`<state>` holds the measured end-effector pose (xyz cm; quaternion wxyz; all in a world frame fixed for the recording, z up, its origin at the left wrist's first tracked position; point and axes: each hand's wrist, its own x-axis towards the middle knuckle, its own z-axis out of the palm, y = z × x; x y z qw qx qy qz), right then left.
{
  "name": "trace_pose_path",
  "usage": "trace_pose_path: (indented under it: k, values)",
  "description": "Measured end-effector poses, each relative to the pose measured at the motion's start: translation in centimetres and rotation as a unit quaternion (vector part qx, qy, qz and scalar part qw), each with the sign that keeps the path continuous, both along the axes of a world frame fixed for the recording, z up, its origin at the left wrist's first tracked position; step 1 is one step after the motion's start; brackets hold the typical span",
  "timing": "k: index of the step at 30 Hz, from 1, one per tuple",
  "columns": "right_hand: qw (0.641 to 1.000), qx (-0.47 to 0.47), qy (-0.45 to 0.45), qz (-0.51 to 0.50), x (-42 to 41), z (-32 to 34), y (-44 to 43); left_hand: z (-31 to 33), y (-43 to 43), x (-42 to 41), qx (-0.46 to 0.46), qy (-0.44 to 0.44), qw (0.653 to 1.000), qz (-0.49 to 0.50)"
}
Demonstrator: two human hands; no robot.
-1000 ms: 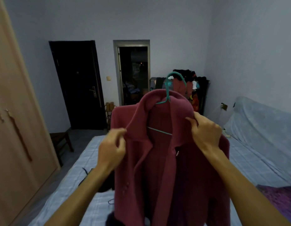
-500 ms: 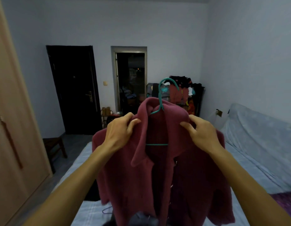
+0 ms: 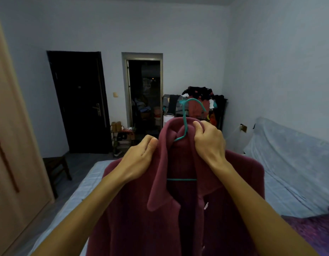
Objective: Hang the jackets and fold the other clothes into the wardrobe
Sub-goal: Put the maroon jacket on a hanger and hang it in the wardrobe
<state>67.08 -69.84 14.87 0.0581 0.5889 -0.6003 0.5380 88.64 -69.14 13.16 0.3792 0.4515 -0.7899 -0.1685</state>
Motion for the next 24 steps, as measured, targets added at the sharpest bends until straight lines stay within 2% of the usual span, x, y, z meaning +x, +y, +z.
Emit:
trace_pose_path:
  k: [3,7,8,10,12,13,15,17,18,20,21,22,24]
  values:
    - [1.0,-0.017,-0.01,-0.018,0.7,-0.5,0.3,-0.5,1.8,-1.1,0.03,0.048,0.998,0.003]
    - [0.999,-0.045,-0.002,-0.026,1.2,-0.4,0.8,-0.6,3.4,-2.4,-0.024,0.067,0.997,0.026]
    - [0.999,-0.047,-0.001,-0.025,1.0,-0.3,0.9,-0.3,3.1,-2.2,-0.012,0.094,0.995,0.026]
    - [0.999,-0.046,0.002,-0.021,0.6,-0.3,1.1,0.6,2.2,-1.5,0.095,0.192,0.977,-0.003]
    - [0.999,-0.042,0.003,-0.013,0.2,-0.5,1.5,1.5,1.0,-1.0,0.268,0.266,0.926,0.001]
    - [0.999,-0.036,0.002,-0.006,0.2,-0.6,1.7,1.8,0.3,-0.9,0.323,0.26,0.91,0.026]
    - [1.0,-0.018,0.004,0.011,0.2,-0.7,2.0,1.8,-1.1,-1.2,0.372,0.181,0.908,0.068]
    - [1.0,-0.004,0.003,0.02,0.2,-0.7,2.1,1.5,-2.2,-1.5,0.305,0.051,0.944,0.113]
    - [1.0,0.002,-0.002,0.02,0.0,-0.8,2.2,1.1,-2.5,-1.6,0.22,0.008,0.967,0.131]
    - [1.0,0.007,-0.016,0.018,-0.6,-0.9,2.2,0.5,-1.7,-1.5,0.041,0.021,0.994,0.1]
    - [0.999,0.004,-0.028,0.021,-1.1,-1.0,2.2,0.1,-0.8,-1.3,-0.011,0.042,0.997,0.064]
    - [0.999,-0.001,-0.043,0.024,-1.5,-1.1,2.1,-0.4,-0.2,-1.0,-0.038,0.043,0.998,0.027]
    - [0.997,-0.004,-0.063,0.031,-1.7,-1.0,1.8,-1.7,0.8,-0.5,-0.035,-0.022,0.999,-0.001]
